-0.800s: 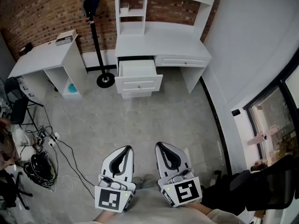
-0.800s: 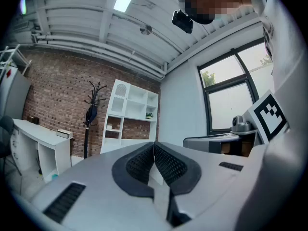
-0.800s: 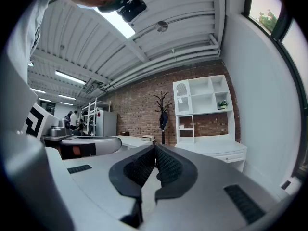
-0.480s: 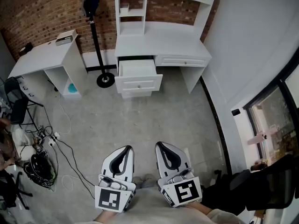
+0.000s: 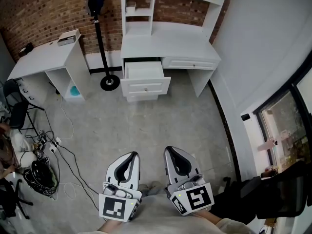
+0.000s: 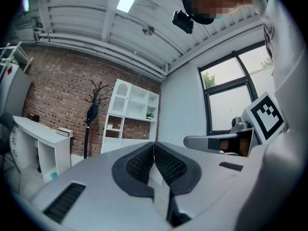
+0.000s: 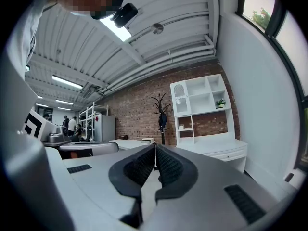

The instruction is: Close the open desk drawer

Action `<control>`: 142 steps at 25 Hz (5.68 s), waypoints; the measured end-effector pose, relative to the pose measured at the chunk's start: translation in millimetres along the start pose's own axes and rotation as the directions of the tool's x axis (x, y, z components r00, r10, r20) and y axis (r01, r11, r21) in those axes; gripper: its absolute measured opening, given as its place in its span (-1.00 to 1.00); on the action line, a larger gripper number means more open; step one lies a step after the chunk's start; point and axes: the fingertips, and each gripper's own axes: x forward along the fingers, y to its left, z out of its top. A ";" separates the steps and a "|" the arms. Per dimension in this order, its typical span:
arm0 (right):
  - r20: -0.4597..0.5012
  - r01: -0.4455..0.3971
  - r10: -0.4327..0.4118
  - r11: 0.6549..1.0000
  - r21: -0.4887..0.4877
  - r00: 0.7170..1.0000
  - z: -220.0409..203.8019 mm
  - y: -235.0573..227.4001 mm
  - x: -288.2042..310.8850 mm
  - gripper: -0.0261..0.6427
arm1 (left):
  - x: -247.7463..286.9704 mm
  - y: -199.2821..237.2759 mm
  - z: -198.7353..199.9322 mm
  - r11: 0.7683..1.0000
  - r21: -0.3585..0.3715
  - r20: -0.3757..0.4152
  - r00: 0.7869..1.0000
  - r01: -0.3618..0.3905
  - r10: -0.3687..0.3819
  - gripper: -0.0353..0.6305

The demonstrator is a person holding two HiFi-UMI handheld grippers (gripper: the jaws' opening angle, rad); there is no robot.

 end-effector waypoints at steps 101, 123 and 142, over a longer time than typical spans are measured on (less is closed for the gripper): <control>-0.137 0.085 -0.101 0.990 -0.116 0.985 -59.0 -284.4 550.4 -0.83 | 539.1 312.7 -106.4 0.916 0.027 -0.264 0.887 0.400 -0.379 -0.84; -0.429 -0.203 0.119 0.967 -0.155 0.895 -232.8 -299.7 569.1 -0.83 | 556.1 311.7 -225.8 0.937 -0.058 -0.349 0.873 0.343 -0.342 -0.84; -0.492 -0.161 0.108 0.985 -0.065 0.864 -338.7 -298.0 577.7 -0.83 | 555.2 312.5 -315.7 0.908 -0.009 -0.456 0.806 0.420 -0.378 -0.84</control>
